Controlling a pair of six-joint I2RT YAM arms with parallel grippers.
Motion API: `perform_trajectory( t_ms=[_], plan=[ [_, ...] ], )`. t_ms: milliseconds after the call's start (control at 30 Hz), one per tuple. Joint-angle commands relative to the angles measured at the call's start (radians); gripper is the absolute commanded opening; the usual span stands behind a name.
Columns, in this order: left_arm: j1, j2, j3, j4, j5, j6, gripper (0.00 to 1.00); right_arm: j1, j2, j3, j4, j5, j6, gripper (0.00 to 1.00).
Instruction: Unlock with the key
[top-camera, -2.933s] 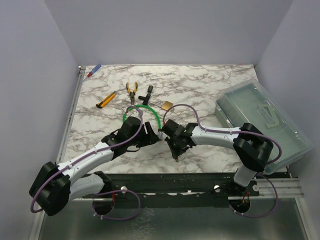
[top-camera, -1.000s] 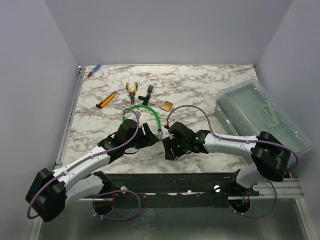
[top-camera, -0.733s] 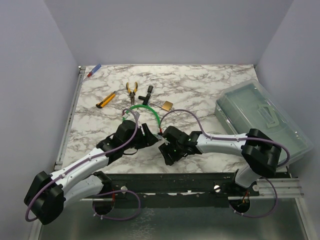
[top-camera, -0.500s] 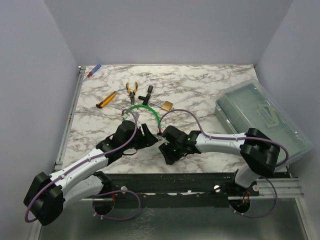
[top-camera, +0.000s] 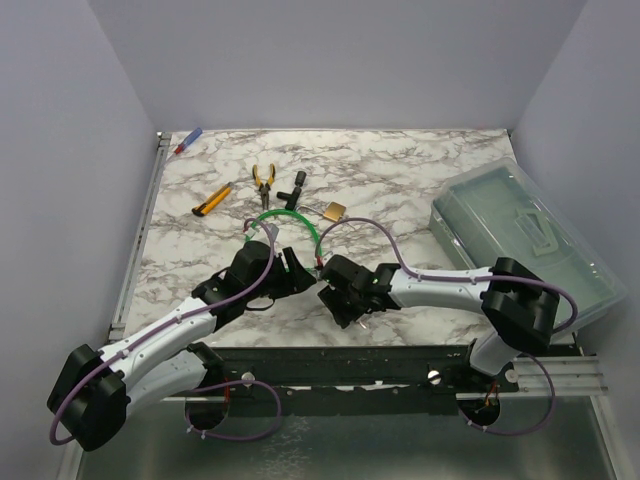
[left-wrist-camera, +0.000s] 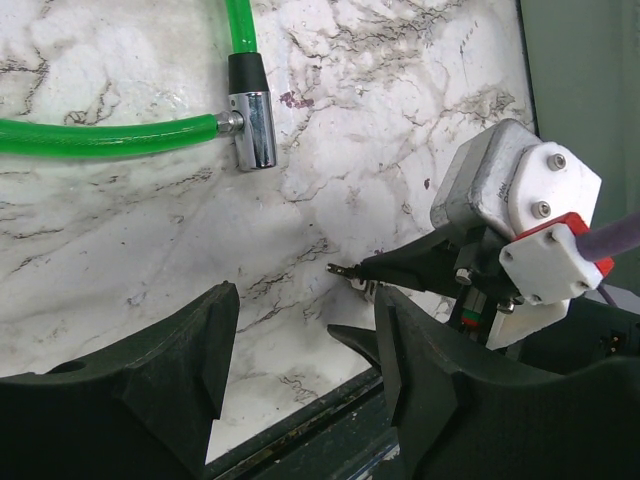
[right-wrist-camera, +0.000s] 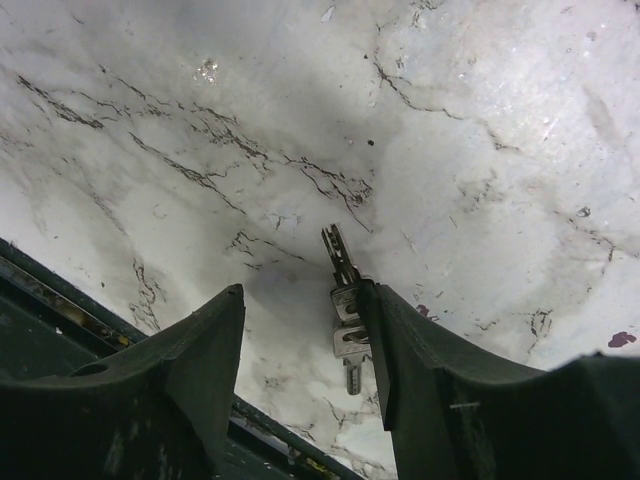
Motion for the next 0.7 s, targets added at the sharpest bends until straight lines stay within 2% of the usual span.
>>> perform_trajectory(
  t_ms=[0, 200, 433, 667],
  plan=[
    [-0.002, -0.015, -0.014, 0.005, -0.012, -0.002, 0.62, 0.003, -0.046, 0.024, -0.012, 0.029, 0.007, 0.58],
    [-0.002, -0.024, -0.022, 0.002, -0.013, -0.008, 0.62, 0.003, -0.086, 0.021, 0.018, 0.040, 0.012, 0.58],
    [-0.002, -0.033, -0.024, -0.003, -0.014, -0.009, 0.62, 0.002, 0.000, 0.007, -0.007, 0.109, 0.007, 0.58],
    [-0.002, -0.046, -0.029, -0.012, -0.015, -0.013, 0.62, 0.000, 0.053, -0.022, 0.030, 0.080, -0.012, 0.57]
  ],
)
